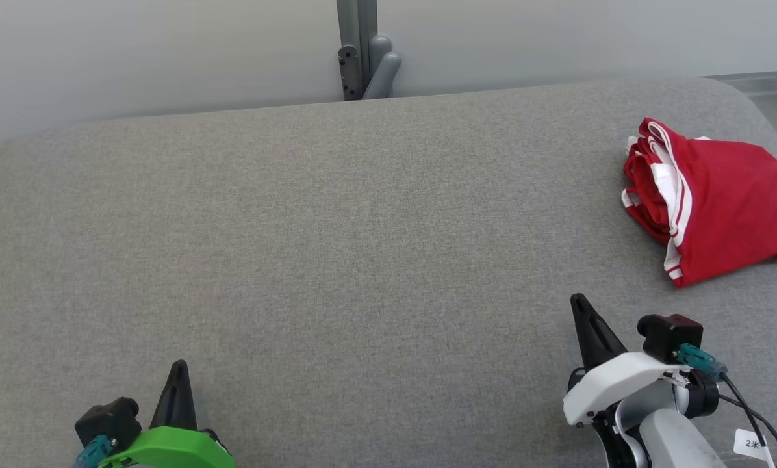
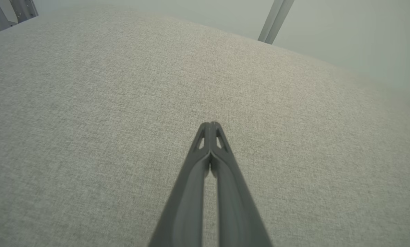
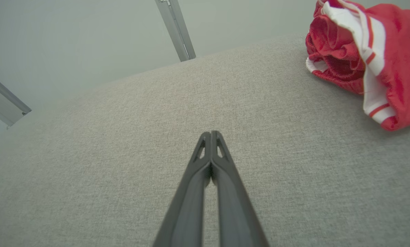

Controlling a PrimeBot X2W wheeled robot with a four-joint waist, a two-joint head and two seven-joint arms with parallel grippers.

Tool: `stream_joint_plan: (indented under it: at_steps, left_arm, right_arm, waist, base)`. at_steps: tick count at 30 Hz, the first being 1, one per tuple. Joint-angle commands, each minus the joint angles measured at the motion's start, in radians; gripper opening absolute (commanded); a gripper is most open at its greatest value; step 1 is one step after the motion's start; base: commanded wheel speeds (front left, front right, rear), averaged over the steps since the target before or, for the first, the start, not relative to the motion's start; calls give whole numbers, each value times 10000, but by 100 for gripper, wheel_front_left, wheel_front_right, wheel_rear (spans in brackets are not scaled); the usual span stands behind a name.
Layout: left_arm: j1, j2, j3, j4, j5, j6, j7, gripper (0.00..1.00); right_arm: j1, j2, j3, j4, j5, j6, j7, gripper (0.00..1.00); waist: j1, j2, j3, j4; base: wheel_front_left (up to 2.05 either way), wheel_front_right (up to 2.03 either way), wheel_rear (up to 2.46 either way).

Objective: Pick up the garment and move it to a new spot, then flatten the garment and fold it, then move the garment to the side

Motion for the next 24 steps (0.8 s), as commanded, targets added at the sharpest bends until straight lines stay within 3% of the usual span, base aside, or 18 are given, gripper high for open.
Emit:
stream_joint_plan:
  at_steps: [1, 24]
  left_arm:
    - [-195, 39, 77, -251, -526, -73, 112, 0]
    - [-369, 64, 339, -761, -4029, -257, 989, 0]
  right_arm:
    - [-81, -21, -116, -267, 530, -1, 111, 0]
    - [138, -37, -694, -860, 4137, -1, 1013, 0]
  waist:
    - [0, -1, -9, 6]
    - [0, -1, -123, 73]
  base:
    - [0, 0, 0]
    - [0, 0, 0]
